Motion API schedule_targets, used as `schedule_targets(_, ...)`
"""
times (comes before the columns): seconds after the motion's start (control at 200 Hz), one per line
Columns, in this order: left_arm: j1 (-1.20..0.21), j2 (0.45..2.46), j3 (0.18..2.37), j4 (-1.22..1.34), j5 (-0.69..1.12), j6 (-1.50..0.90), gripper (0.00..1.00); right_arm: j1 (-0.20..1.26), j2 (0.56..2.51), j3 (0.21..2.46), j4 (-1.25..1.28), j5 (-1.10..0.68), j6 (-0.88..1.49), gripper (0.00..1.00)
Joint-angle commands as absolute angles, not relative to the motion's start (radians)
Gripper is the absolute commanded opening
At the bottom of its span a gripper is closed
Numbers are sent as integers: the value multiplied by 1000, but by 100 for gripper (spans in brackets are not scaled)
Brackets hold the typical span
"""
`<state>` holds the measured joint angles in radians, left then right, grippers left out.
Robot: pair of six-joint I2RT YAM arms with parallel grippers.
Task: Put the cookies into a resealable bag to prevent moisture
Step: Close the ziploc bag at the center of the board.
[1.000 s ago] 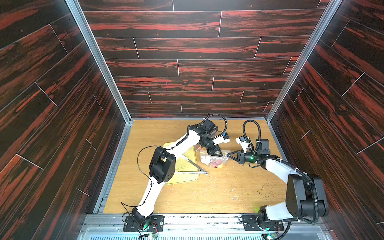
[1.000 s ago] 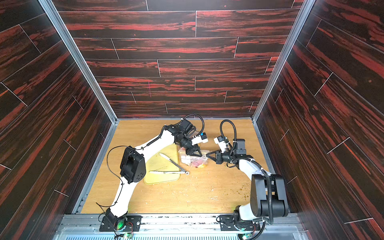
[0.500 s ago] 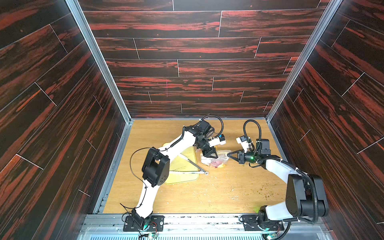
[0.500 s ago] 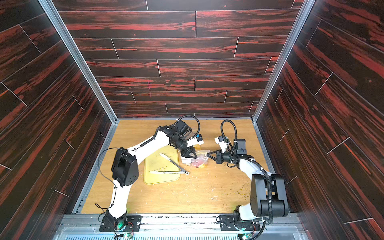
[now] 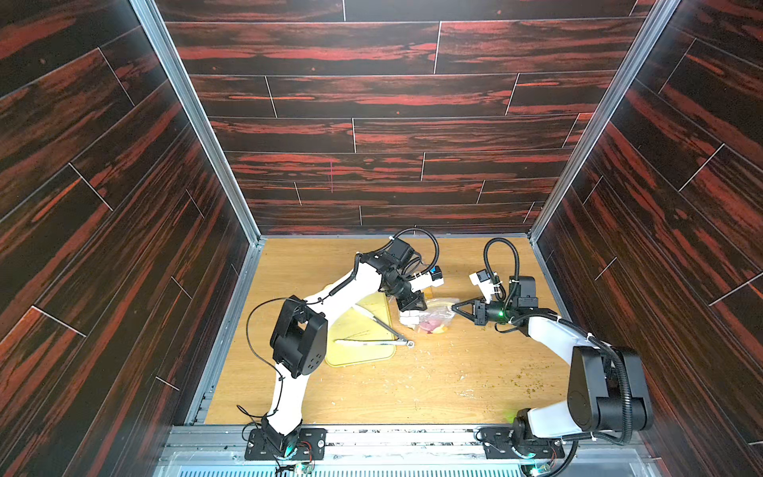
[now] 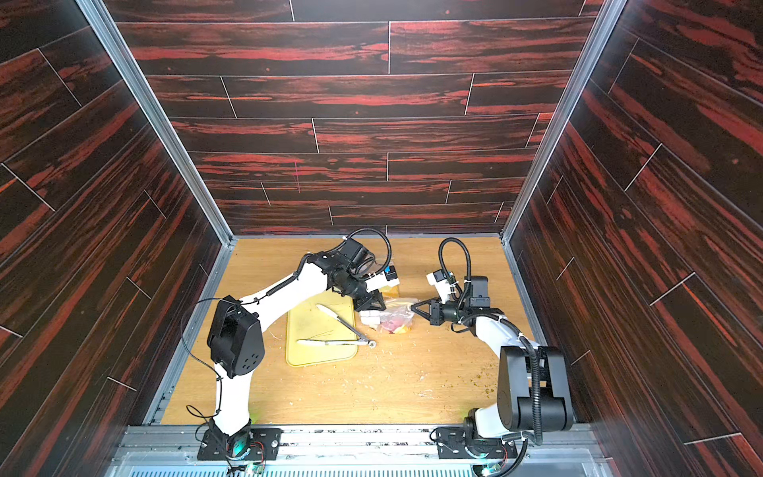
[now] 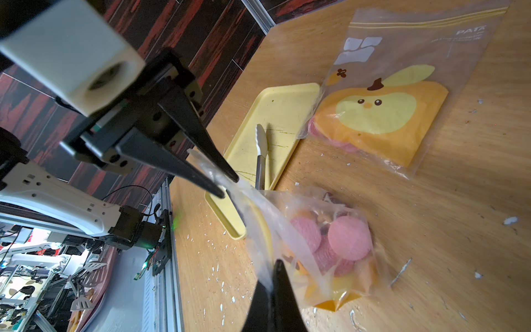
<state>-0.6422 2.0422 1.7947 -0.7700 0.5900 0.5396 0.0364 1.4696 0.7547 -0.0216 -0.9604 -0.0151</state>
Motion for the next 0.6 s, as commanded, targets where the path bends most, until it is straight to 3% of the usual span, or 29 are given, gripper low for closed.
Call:
schedule_targets(0.0,-638,1996,1794,-796,543,574,12,29,1467,770,-17,-984,-18,0)
schedule_targets(0.09,-637,2000,1810,-815,525,572,5,28,1465,769,-17,-983,-18,0)
schedule_targets(0.251,-622,2004,1843,-841,594,549,0,29,1462,764,2,-1022,-31,0)
schedule_targets(0.461,-596,2054,1929,-941,761,489,0,109,1421,768,59,-990,-117,34)
schedule_targets(0.596,-593,2114,2018,-1086,789,525,0,168,1413,775,73,-881,-233,41)
